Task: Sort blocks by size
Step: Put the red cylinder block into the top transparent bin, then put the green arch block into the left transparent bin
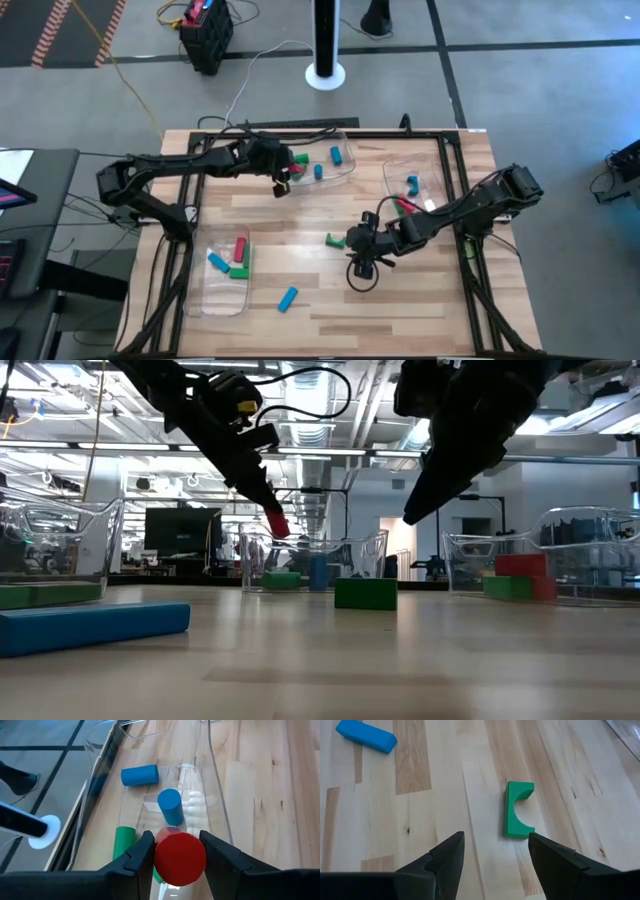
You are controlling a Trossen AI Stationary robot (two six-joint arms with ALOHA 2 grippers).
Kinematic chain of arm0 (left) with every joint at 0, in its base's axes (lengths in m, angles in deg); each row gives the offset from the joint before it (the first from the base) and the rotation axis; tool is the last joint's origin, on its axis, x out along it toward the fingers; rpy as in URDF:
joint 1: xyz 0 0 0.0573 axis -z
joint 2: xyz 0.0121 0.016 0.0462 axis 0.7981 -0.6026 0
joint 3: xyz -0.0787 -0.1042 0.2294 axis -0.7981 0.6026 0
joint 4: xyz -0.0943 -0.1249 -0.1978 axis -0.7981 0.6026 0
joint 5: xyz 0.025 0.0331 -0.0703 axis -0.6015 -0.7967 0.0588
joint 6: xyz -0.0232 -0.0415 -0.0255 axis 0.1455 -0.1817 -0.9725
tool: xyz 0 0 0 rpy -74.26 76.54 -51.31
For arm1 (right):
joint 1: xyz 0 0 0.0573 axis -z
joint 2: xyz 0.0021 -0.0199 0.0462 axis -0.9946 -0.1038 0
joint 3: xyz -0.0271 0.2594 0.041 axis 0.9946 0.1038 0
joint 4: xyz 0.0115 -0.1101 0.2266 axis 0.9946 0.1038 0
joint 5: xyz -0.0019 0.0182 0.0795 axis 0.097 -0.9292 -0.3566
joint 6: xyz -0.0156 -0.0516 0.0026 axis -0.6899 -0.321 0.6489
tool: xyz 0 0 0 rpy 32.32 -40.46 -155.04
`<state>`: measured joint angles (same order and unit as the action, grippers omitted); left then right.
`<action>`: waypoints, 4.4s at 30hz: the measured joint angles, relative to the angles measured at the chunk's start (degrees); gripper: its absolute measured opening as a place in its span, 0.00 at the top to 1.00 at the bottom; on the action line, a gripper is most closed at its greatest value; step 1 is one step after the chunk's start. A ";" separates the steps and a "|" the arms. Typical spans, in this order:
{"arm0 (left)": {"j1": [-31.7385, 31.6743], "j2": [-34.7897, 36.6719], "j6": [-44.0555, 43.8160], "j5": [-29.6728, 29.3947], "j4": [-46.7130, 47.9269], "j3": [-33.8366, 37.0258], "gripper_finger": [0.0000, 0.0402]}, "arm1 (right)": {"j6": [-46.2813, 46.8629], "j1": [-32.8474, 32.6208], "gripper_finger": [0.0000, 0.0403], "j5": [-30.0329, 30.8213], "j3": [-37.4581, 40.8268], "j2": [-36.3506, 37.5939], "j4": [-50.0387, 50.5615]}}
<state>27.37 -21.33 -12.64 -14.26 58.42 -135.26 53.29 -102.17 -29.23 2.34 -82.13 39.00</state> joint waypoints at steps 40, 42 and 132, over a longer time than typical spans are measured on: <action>21.32 -1.82 7.97 5.92 -11.18 -0.07 0.46 | 3.04 -0.28 0.38 0.00 -0.03 0.00 7.36; 22.97 -3.82 7.95 5.92 -11.21 0.00 0.47 | 3.19 -0.28 0.38 0.00 -0.02 0.00 7.56; 23.66 -30.97 -2.59 6.59 -27.55 -4.63 0.60 | 5.55 -2.10 0.38 1.40 -0.04 0.00 7.96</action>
<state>51.03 -52.31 -15.23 -7.67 30.87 -139.89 58.84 -104.27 -27.84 2.30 -82.13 46.96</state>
